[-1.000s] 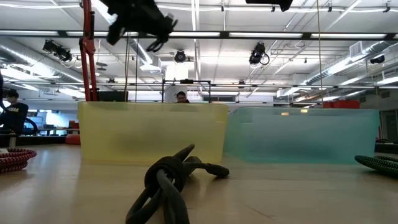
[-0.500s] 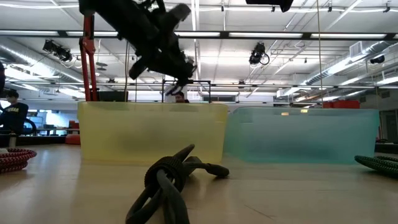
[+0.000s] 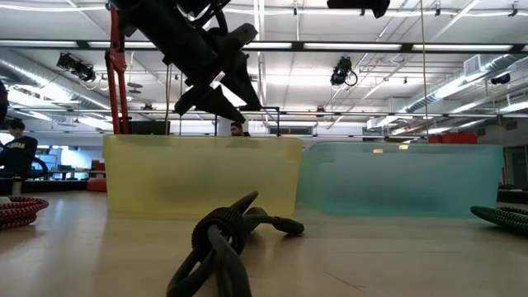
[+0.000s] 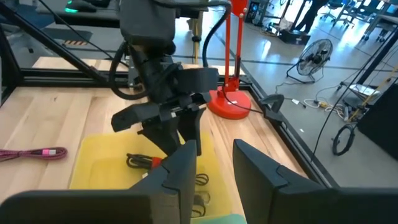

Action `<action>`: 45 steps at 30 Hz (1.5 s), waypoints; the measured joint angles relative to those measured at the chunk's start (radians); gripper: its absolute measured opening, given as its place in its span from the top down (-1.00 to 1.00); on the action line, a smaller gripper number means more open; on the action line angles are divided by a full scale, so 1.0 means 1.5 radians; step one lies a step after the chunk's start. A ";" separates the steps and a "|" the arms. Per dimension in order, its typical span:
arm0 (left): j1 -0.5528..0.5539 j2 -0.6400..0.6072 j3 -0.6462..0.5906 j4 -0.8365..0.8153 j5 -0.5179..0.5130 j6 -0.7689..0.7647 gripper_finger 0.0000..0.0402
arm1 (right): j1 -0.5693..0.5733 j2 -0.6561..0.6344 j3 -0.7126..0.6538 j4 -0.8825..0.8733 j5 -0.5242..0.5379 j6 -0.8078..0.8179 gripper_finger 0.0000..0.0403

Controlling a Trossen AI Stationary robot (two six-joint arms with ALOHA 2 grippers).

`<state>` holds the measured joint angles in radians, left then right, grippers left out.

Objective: Pick & Place USB Port
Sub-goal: Put the pink charger cable into the green bin

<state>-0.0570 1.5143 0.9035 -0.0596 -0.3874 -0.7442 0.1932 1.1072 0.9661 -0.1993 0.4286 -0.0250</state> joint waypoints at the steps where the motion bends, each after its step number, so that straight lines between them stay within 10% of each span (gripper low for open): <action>1: 0.000 -0.002 0.000 0.001 0.000 0.003 -0.07 | 0.000 0.000 0.000 -0.001 0.000 0.002 0.47; 10: -0.040 -0.035 0.001 -0.066 0.096 -0.031 -0.10 | 0.000 0.000 0.000 -0.053 0.000 0.043 0.47; 20: -0.244 -0.038 0.000 -0.281 0.058 -0.361 -0.09 | 0.000 0.000 0.000 -0.048 0.020 0.022 0.47; 33: -0.470 0.008 0.000 -0.285 0.008 -0.784 -0.08 | 0.000 0.000 0.000 -0.049 0.034 0.011 0.47; 45: -0.474 0.154 0.003 -0.141 0.144 -0.882 -0.08 | 0.000 0.000 0.000 -0.048 0.018 0.012 0.47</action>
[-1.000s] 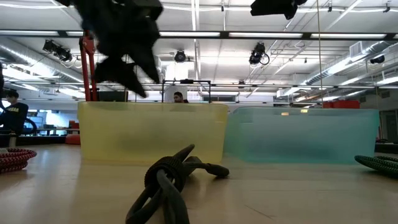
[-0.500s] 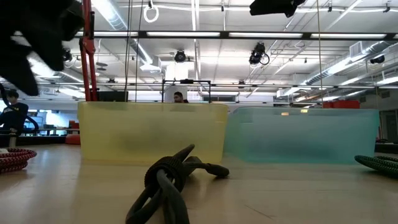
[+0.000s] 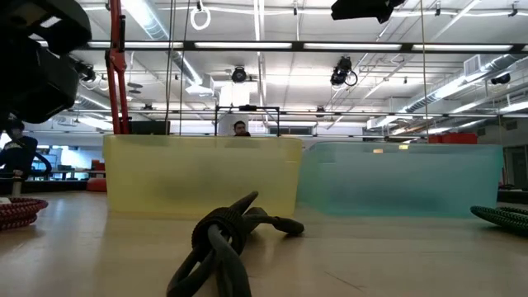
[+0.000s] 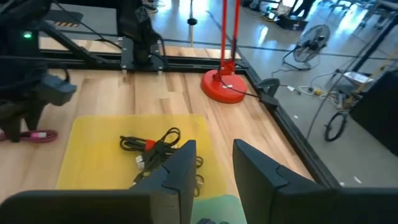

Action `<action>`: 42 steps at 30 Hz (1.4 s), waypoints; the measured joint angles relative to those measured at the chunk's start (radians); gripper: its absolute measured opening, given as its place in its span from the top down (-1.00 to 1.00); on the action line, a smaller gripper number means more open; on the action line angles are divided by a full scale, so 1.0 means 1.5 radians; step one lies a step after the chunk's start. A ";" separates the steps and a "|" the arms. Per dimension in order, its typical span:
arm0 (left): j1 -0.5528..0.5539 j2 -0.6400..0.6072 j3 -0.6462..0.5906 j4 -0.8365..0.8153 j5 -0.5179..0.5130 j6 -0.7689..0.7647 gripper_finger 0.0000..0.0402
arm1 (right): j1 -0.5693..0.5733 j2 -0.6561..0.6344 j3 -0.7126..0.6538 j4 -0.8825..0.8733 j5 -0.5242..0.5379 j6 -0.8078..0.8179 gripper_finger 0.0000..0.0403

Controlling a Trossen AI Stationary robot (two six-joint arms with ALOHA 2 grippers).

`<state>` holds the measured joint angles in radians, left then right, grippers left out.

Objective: Pick & Place USB Port
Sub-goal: Put the pink charger cable into the green bin

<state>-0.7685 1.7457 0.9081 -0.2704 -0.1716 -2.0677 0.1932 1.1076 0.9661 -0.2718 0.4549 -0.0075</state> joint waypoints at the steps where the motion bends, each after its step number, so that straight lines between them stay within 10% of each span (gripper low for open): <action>1: 0.000 0.006 0.001 0.000 0.003 -0.005 -0.08 | 0.000 0.000 0.000 0.000 -0.007 0.000 0.47; 12: 0.003 0.013 -0.001 -0.017 -0.003 0.080 0.16 | 0.000 0.000 0.000 0.000 -0.012 0.000 0.47; 20: 0.016 0.013 -0.001 -0.045 0.017 0.115 0.86 | 0.000 0.000 0.000 0.001 -0.012 0.000 0.47; 27: 0.011 -0.011 -0.003 -0.077 0.014 0.130 0.87 | 0.000 0.000 0.000 0.000 -0.012 -0.001 0.47; 42: -0.050 -0.249 0.072 -0.254 -0.348 0.333 0.87 | -0.007 0.000 0.000 0.006 0.032 0.003 0.47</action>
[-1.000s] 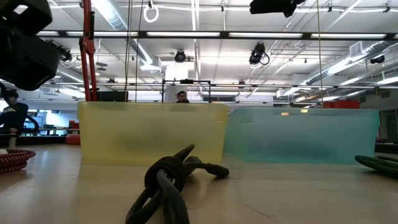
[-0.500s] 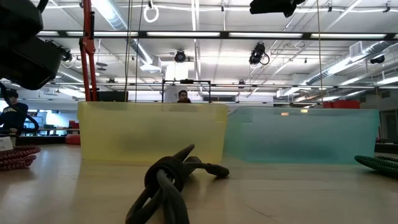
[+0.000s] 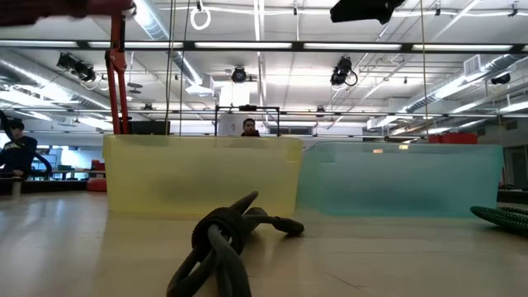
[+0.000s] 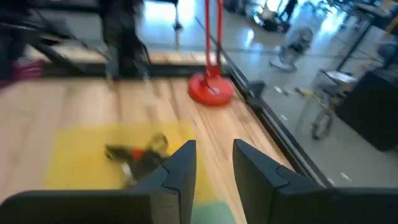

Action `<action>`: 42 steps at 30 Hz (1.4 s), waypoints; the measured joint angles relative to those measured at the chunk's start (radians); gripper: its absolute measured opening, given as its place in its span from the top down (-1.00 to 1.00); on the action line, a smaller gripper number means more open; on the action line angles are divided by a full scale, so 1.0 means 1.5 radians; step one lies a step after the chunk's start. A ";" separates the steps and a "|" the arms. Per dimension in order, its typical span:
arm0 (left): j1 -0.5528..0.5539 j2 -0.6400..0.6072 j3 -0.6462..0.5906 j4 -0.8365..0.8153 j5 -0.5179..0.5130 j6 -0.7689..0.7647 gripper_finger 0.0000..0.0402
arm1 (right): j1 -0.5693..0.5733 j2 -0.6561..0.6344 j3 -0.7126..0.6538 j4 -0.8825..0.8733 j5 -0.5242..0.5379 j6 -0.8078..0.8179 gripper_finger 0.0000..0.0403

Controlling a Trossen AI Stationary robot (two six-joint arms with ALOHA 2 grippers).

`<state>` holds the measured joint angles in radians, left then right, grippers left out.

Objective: Pick & Place USB Port
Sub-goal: Put the pink charger cable into the green bin

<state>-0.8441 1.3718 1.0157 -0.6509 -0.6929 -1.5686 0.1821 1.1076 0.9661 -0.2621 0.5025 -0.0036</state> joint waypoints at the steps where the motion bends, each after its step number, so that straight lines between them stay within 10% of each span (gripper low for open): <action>1: 0.000 -0.013 0.017 -0.031 -0.037 0.035 0.87 | -0.003 0.000 0.000 0.016 -0.013 0.000 0.47; 11: 0.146 -0.064 0.121 -0.002 -0.209 0.555 0.87 | -0.029 0.071 0.000 0.241 -0.212 -0.011 0.47; 20: 0.324 -0.054 0.125 0.333 0.050 0.945 0.87 | -0.031 0.130 0.000 0.418 -0.313 -0.044 0.47; 37: 0.431 0.021 0.125 0.466 0.206 1.004 0.87 | -0.036 0.130 0.000 0.481 -0.313 -0.074 0.48; 42: 0.436 0.024 0.125 0.467 0.204 1.003 0.87 | -0.038 0.130 0.000 0.447 -0.276 -0.099 0.83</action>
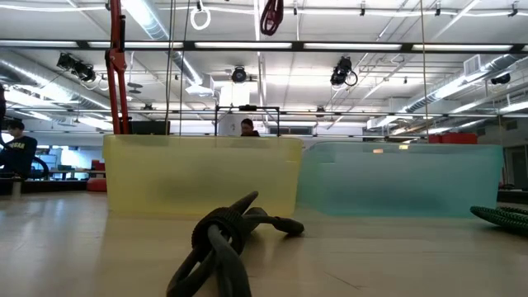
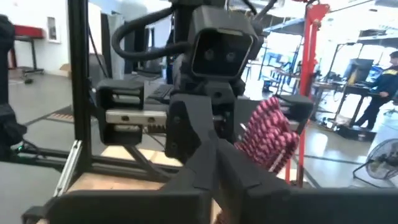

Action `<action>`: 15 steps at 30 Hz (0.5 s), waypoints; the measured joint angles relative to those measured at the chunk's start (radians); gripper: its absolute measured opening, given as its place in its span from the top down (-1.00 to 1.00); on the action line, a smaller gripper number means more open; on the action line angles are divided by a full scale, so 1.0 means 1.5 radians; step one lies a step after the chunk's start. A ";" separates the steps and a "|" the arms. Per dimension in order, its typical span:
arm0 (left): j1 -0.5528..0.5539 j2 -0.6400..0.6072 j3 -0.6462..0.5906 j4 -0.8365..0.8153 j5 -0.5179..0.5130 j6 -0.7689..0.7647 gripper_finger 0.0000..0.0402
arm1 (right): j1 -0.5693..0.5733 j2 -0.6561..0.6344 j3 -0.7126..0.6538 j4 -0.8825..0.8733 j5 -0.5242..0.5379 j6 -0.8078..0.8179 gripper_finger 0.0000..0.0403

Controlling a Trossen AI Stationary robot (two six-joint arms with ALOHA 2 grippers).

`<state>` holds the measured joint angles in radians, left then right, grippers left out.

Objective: Pick & Place USB Port
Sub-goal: Put the pink charger cable into the green bin

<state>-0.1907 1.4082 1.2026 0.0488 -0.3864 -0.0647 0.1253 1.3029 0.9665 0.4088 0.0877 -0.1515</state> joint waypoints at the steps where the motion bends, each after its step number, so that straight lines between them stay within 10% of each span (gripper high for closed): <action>1: -0.001 0.000 0.000 0.000 -0.003 0.000 0.87 | 0.000 0.000 0.000 -0.005 -0.003 0.001 0.91; 15: -0.004 -0.050 0.001 -0.072 -0.057 -0.002 0.87 | -0.002 -0.002 0.000 -0.021 -0.006 0.023 0.31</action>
<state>-0.1974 1.3327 1.2045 -0.0597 -0.4718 -0.0669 0.1222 1.3003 0.9665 0.3778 0.0789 -0.1169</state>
